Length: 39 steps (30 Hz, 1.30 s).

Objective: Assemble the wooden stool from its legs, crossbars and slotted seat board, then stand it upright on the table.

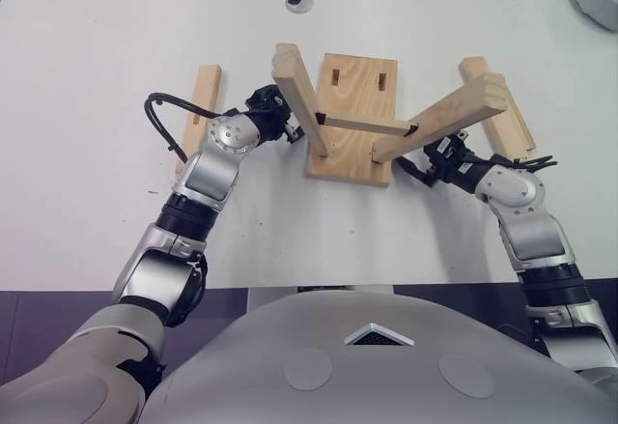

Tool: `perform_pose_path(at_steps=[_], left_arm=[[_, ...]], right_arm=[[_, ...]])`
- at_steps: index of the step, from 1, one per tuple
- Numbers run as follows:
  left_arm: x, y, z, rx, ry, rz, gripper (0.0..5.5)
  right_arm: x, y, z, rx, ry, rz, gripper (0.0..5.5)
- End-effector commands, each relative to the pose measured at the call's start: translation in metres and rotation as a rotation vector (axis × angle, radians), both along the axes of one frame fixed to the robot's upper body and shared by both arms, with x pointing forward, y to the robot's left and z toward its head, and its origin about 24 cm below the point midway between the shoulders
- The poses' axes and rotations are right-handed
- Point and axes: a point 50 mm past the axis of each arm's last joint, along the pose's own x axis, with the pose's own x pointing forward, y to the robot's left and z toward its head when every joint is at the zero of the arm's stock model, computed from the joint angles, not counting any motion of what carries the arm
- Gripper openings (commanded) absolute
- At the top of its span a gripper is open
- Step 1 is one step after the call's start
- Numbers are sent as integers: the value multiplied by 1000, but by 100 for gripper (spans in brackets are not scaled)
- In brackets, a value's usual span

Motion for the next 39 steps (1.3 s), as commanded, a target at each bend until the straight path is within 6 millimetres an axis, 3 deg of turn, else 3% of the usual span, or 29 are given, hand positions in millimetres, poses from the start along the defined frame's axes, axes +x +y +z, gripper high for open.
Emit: perform_pose_path(at_steps=[1, 5, 9, 12, 14, 17, 21, 23, 25, 29, 31, 35, 39], left_arm=[[-2, 17, 23, -40, -51, 62, 419], [1, 33, 63, -78, -126, 93, 419], [8, 30, 110, -306, -188, 104, 419], [-9, 40, 131, -456, -171, 179, 419], [-24, 46, 136, -517, -168, 240, 419], [-42, 52, 127, -520, -201, 331, 419], [-52, 45, 118, -542, -240, 387, 419], [-49, 34, 125, -554, -266, 333, 419], [-40, 26, 132, -563, -263, 259, 419], [-20, 14, 139, -552, -178, 87, 419], [-18, 12, 141, -538, -172, 41, 419], [-27, 20, 139, -522, -202, 82, 419], [-42, 37, 131, -506, -271, 245, 419]], right_arm=[[-1, -22, 14, -25, -105, -243, 365], [-37, -38, 41, 42, -223, -592, 365], [-95, -25, 74, 158, -348, -988, 365], [-121, -21, 96, 223, -423, -1203, 365], [-115, -25, 105, 242, -469, -1182, 365], [-91, -34, 113, 232, -468, -1072, 365], [-68, -38, 119, 232, -383, -890, 365], [-70, -38, 128, 238, -383, -838, 365], [-86, -44, 129, 250, -412, -879, 365], [-153, -38, 117, 289, -464, -1116, 365], [-167, -29, 118, 291, -469, -1141, 365], [-159, -34, 124, 286, -468, -1075, 365], [-117, -39, 131, 231, -393, -883, 365]])
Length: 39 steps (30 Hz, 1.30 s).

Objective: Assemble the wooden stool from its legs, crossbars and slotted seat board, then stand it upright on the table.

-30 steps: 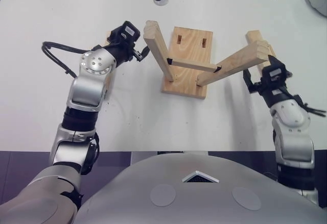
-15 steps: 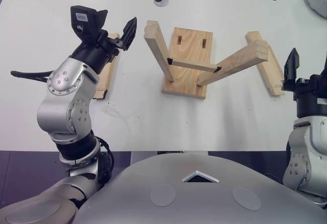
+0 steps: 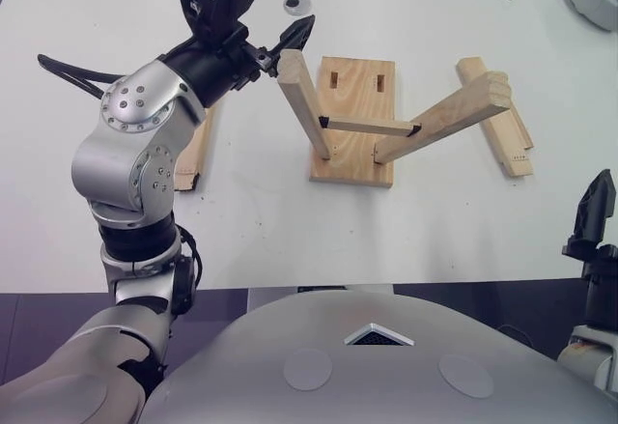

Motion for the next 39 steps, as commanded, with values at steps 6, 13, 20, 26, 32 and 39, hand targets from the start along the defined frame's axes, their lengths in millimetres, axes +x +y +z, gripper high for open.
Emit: perform_pose_path(at_steps=[6, 13, 20, 26, 32, 39], left_arm=[[-65, 25, -43, 8, 13, 374, 419], [-70, 22, -50, -19, -17, 429, 419], [-45, 4, -23, -81, -75, 353, 419], [-48, 4, -19, -87, -67, 349, 419], [-53, -31, 2, -157, -93, 217, 419], [-54, -44, -2, -106, -59, 175, 419]], right_arm=[[114, -8, 4, -69, 97, 393, 365], [129, 2, -10, -15, 73, 441, 365], [111, 21, 2, -25, 11, 297, 365], [114, 20, 7, 12, -12, 236, 365], [125, 57, 34, 55, -103, 380, 365], [132, 69, 32, -20, -7, 363, 365]])
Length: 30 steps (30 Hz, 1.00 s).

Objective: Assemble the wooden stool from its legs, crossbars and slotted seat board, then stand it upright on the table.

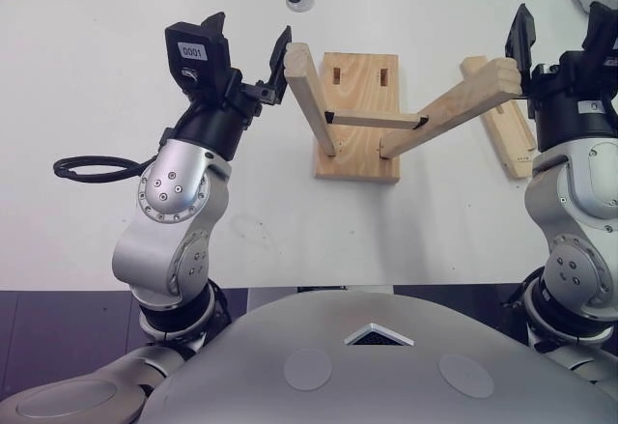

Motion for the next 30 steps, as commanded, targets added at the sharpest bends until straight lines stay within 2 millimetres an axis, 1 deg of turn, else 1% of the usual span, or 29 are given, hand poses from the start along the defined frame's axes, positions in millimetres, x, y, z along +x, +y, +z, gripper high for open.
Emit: perform_pose_path(at_steps=[1, 3, 5, 6, 8, 11, 13, 14, 15, 16, 17, 19, 22, 24, 25, 26, 27, 28, 29, 30], left_arm=[[-4, -16, 1, -3, 0, -131, 419], [-5, -9, -5, 17, 17, -104, 419], [-5, -3, -10, 28, 29, -87, 419], [-5, 0, -11, 37, 28, -78, 419], [-3, 5, -13, 48, 17, -58, 419], [6, 15, -11, 32, -19, -11, 419], [10, 16, -10, 15, -32, -8, 419], [11, 14, -10, 13, -39, -14, 419], [11, 13, -11, 15, -43, -17, 419], [12, 13, -12, 16, -45, -17, 419], [13, 12, -13, 17, -47, -15, 419], [15, 11, -13, 19, -56, -16, 419], [20, 11, -12, 26, -77, -14, 419], [22, 10, -11, 26, -86, -14, 419], [23, 10, -11, 27, -90, -14, 419], [24, 10, -11, 27, -94, -15, 419], [25, 9, -10, 27, -98, -18, 419], [26, 9, -10, 27, -102, -19, 419], [27, 10, -10, 27, -104, -13, 419], [27, 11, -10, 26, -105, -6, 419]], right_arm=[[-1, 9, -7, 7, 56, 75, 365], [-2, -8, -13, -13, 89, -9, 365], [-1, -22, -10, -32, 76, -79, 365], [1, -27, -2, -40, 37, -105, 365], [3, -30, 16, -55, -56, -112, 365], [5, -9, 60, -105, -284, -6, 365], [5, 10, 80, -103, -391, 96, 365], [5, 25, 88, -99, -436, 176, 365], [5, 41, 92, -115, -448, 265, 365], [5, 54, 91, -140, -433, 344, 365], [5, 63, 83, -191, -380, 396, 365], [6, 74, 63, -308, -262, 461, 365], [8, 84, 27, -588, -99, 531, 365], [10, 84, -3, -655, 42, 549, 365], [7, 84, -27, -672, 193, 593, 365], [0, 84, -48, -686, 321, 650, 365], [-8, 84, -63, -690, 430, 701, 365], [-15, 84, -73, -687, 507, 750, 365], [-21, 83, -79, -685, 555, 787, 365], [-21, 81, -81, -698, 571, 788, 365]])
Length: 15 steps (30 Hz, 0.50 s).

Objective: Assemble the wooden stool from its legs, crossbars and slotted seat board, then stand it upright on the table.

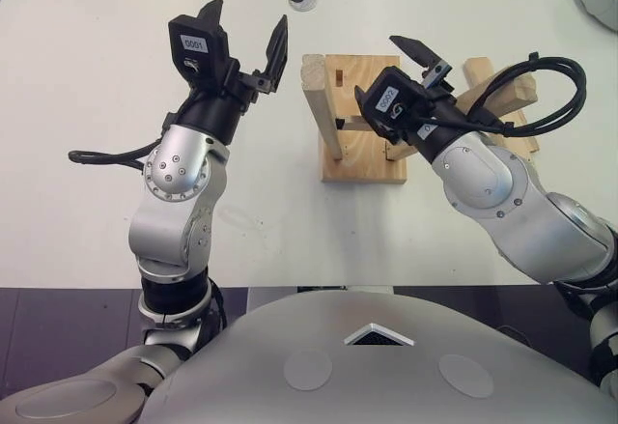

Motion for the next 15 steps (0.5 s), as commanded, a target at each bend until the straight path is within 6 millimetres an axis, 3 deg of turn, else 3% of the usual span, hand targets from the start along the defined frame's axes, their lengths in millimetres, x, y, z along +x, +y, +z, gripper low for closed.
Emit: perform_pose_path(at_steps=[1, 5, 7, 10, 12, 15], left_arm=[[3, 0, 1, 4, -14, 11, 419], [2, -1, -1, -3, -10, 26, 419], [1, -2, -2, -8, -6, 27, 419], [1, -7, -1, -22, -6, 10, 419], [2, -9, 0, -27, -6, -2, 419], [3, -10, 1, -32, -8, -10, 419]], right_arm=[[-19, -10, -45, -141, 319, 41, 365], [0, -15, -30, -123, 183, -24, 365], [11, -13, -9, -53, 42, -48, 365], [28, -7, 49, 131, -313, -78, 365], [26, -3, 73, 230, -469, -72, 365], [18, 8, 84, 305, -544, -14, 365]])
